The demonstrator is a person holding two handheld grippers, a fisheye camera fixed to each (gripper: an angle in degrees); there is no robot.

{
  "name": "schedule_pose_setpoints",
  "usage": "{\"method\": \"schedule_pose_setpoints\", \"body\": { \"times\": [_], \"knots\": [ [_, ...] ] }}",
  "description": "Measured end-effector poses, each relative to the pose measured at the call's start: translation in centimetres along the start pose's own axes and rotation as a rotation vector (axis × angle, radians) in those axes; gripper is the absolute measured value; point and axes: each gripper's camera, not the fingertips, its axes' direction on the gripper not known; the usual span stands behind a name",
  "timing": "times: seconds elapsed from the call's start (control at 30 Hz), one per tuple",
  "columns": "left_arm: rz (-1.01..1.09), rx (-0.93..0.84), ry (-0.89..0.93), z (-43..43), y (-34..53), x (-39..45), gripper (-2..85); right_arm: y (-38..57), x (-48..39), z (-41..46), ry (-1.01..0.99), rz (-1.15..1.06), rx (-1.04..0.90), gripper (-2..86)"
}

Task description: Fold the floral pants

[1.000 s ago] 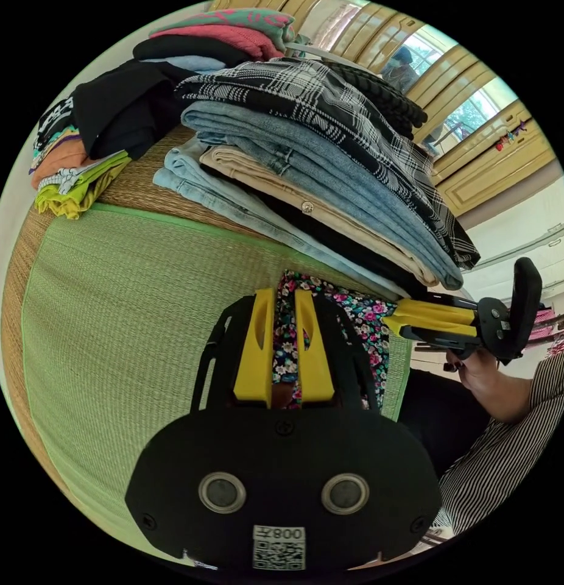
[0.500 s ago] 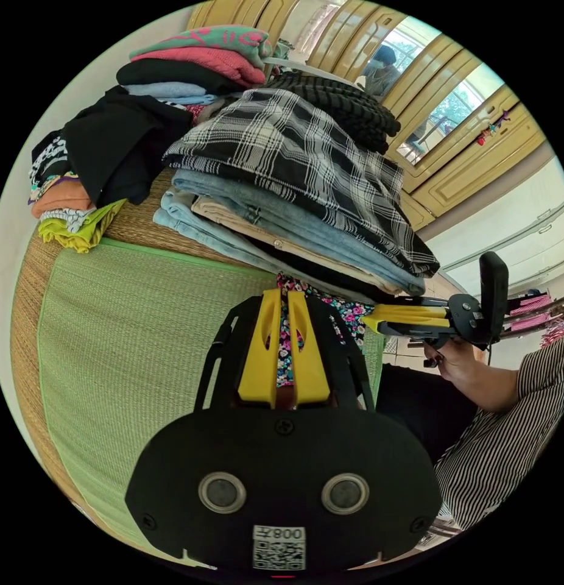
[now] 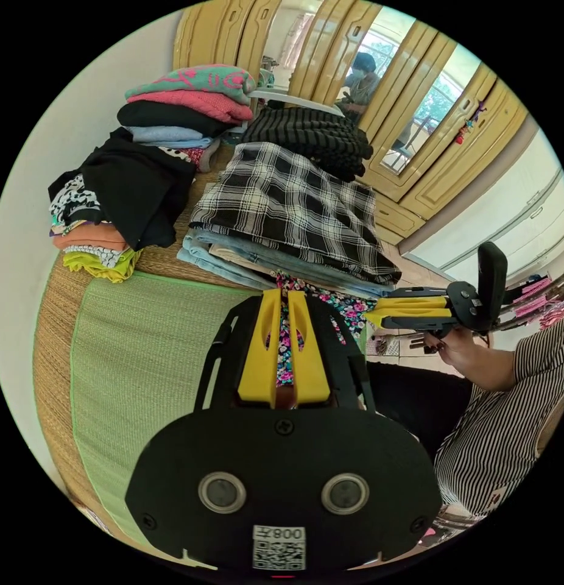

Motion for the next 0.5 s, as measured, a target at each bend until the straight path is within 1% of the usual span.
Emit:
{"method": "schedule_pose_setpoints", "body": {
  "times": [0.13, 0.23, 0.37, 0.5],
  "knots": [
    [-0.015, 0.075, 0.011, -5.9, 5.2, -1.0, 2.2, -0.6, -4.6, -1.3, -0.099, -0.113, 0.025, 1.3],
    [-0.046, 0.140, 0.019, -10.5, 10.5, -1.9, 2.2, -0.9, -9.8, -1.8, -0.193, -0.248, 0.027, 1.4],
    [-0.110, 0.207, 0.017, -16.5, 19.2, -3.1, 2.2, -0.7, -17.5, -1.0, -0.341, -0.411, -0.014, 1.4],
    [-0.191, 0.222, 0.001, -20.3, 27.7, -4.1, 2.2, 0.1, -25.0, 1.9, -0.450, -0.549, -0.105, 1.4]
  ]
}}
